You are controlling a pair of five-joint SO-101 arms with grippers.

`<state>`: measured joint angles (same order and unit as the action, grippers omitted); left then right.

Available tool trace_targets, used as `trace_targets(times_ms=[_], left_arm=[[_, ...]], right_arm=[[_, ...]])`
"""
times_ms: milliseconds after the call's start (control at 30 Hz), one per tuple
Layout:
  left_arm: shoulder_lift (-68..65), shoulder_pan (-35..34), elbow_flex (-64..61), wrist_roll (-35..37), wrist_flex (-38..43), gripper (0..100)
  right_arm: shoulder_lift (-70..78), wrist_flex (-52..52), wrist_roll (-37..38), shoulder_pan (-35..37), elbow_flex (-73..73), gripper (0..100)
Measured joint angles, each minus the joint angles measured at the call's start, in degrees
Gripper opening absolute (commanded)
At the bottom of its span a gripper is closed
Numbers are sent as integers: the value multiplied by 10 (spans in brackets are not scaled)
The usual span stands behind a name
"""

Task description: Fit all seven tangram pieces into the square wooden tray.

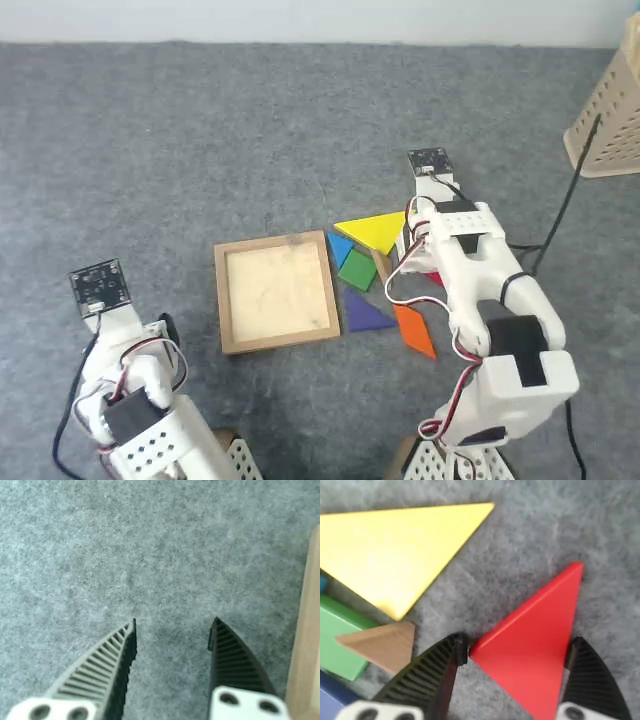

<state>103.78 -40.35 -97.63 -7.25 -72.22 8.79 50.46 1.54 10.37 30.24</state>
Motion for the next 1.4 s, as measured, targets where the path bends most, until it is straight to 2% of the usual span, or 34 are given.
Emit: trace_targets(times_ms=[167, 533, 667, 800, 867, 1033, 1200, 1400], left_arm=[[0, 0, 0, 0, 0, 225], [0, 0, 0, 0, 0, 225], [0, 0, 0, 0, 0, 225], [0, 0, 0, 0, 0, 225], [0, 0, 0, 0, 0, 225], [0, 0, 0, 0, 0, 225], [0, 0, 0, 0, 0, 225], [0, 0, 0, 0, 0, 225]], right_arm=[[-1, 0, -1, -3, 0, 114], [-2, -2, -4, -4, -9, 109], [-28, 30, -4, 0, -10, 109], [-94, 52, -4, 1, 0, 124], [-120, 58, -3, 0, 14, 174], [-160, 108, 88, 29, 52, 295], [-164, 120, 142, 68, 100, 298], [-134, 91, 164, 70, 104, 297]])
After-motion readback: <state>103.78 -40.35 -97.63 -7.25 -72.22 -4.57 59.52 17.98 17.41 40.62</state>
